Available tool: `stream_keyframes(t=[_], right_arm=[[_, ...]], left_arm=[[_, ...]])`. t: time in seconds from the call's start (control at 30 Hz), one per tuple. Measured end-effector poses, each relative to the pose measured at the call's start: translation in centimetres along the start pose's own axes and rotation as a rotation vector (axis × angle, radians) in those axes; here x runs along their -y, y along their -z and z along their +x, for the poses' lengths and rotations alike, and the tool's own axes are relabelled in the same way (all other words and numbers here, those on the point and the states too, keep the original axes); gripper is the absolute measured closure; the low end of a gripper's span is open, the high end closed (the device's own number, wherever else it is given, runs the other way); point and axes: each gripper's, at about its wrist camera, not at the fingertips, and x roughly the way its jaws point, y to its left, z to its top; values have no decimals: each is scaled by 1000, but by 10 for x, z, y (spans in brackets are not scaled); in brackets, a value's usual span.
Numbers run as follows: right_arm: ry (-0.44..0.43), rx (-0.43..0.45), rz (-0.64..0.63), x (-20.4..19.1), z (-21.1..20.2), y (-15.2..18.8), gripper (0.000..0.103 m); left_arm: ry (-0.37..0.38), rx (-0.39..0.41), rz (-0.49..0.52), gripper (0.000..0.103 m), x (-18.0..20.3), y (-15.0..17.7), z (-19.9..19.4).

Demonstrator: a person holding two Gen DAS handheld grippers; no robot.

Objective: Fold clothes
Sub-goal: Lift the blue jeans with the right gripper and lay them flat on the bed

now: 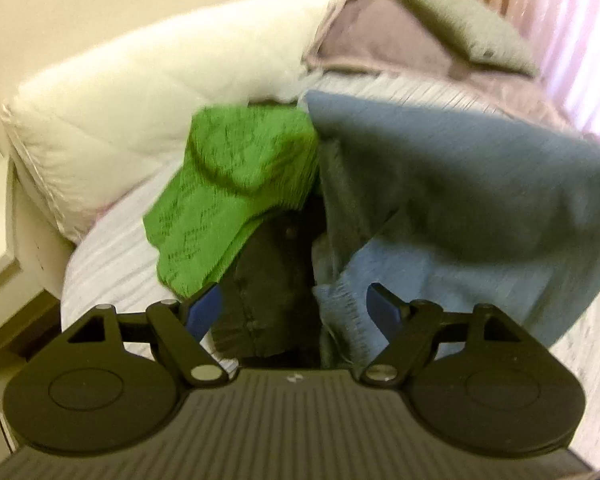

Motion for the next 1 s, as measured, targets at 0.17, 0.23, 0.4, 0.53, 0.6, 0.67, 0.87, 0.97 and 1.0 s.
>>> stream_keyframes(t=[0.17,0.23,0.4,0.53,0.6,0.67,0.87,0.97,1.0], right_arm=[[-59,229,-36,-45,-86,-33,101],[-78,318,-73,-66,-125,-45,101],[-68,552,-190,-123,-248,-82,101],[81,672,-395,-174,-349,-102,101],[166,709,-466,-190,-391,-99,101],[263,723,-518,-200,-430,-88,101],[643,523,-465,-169,-500,-27,70],[736,274,-326,-124,-511,24,22],[778,189,-289,-109,-513,44,22]], left_arm=[[54,85,37,26,26,5,-58],[92,122,58,26,42,9,-83],[202,209,123,26,97,21,-145],[303,254,194,26,153,42,-188],[357,252,225,26,186,58,-201],[412,230,264,26,220,78,-210],[542,110,433,26,324,145,-227],[565,49,537,26,371,180,-231],[561,30,571,26,383,190,-232]])
